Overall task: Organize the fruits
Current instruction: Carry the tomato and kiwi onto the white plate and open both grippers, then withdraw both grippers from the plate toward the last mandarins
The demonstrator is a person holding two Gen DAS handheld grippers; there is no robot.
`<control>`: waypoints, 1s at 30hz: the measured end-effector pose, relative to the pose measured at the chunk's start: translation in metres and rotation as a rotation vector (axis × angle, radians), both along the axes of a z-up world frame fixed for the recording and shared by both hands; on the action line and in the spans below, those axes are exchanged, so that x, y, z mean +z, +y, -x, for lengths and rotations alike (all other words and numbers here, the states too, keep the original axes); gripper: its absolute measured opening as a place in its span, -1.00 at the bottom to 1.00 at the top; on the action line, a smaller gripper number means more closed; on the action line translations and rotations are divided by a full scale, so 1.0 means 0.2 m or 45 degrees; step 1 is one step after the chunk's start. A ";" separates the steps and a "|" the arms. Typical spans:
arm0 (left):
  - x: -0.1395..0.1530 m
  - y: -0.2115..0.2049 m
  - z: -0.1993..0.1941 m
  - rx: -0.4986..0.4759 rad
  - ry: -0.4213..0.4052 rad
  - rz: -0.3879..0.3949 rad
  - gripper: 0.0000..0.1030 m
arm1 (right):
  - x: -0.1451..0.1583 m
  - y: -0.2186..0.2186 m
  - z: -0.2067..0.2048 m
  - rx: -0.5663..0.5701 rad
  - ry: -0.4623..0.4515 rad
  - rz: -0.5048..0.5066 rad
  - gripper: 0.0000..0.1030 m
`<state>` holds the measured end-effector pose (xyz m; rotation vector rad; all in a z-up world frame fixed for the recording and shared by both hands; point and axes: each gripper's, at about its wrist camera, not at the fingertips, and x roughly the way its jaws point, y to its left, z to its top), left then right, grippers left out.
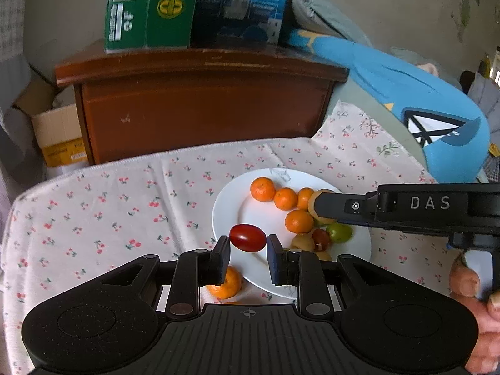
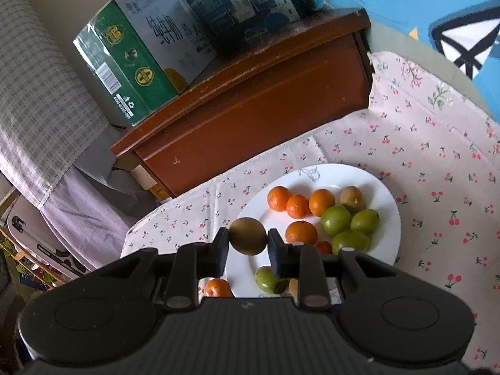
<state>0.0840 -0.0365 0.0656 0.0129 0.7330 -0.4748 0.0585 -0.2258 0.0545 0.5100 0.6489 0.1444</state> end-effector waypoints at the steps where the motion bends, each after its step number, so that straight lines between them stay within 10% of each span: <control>1: -0.01 -0.01 -0.01 0.004 0.009 0.002 -0.56 | -0.01 0.00 -0.01 0.003 0.005 -0.003 -0.49; 25: -0.10 -0.08 -0.14 0.077 0.086 -0.014 -0.49 | -0.13 -0.03 -0.20 -0.066 0.088 -0.086 -0.42; 30: -0.01 -0.04 -0.12 0.140 0.062 -0.045 -0.01 | -0.09 -0.03 -0.18 -0.066 0.056 -0.064 -0.40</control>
